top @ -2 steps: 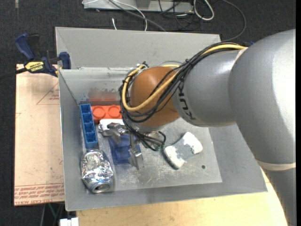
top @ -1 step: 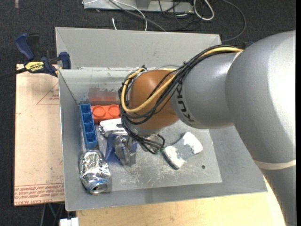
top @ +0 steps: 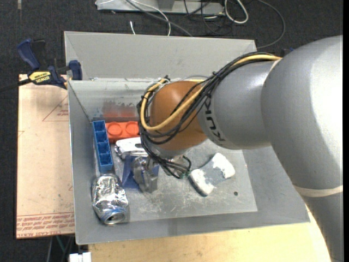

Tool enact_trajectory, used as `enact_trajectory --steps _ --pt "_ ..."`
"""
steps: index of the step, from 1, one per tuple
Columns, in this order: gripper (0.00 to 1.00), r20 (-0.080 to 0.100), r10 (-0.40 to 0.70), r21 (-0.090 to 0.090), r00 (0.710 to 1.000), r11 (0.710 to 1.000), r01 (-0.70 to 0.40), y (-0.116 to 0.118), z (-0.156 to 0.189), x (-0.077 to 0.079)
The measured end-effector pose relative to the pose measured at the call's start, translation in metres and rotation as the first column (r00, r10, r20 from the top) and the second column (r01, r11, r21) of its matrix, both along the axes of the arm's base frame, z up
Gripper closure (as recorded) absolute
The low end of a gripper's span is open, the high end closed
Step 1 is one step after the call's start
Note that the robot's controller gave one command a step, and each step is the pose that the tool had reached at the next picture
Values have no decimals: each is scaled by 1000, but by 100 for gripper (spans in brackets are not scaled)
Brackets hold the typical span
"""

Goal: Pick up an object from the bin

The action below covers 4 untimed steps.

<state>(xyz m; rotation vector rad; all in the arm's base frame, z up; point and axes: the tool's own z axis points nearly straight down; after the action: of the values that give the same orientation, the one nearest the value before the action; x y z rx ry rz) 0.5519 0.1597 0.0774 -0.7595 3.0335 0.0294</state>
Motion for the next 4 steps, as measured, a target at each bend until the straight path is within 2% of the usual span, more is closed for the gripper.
enact_trajectory --steps 1,2,3,4 --pt "100 2 26 2 1000 1000 -26 8 -6 5" --pt "0 1 41 2 999 999 -41 5 -8 10" --pt "100 0 41 4 999 999 -41 5 -5 11" --pt "100 0 41 4 999 999 -41 5 -5 11"
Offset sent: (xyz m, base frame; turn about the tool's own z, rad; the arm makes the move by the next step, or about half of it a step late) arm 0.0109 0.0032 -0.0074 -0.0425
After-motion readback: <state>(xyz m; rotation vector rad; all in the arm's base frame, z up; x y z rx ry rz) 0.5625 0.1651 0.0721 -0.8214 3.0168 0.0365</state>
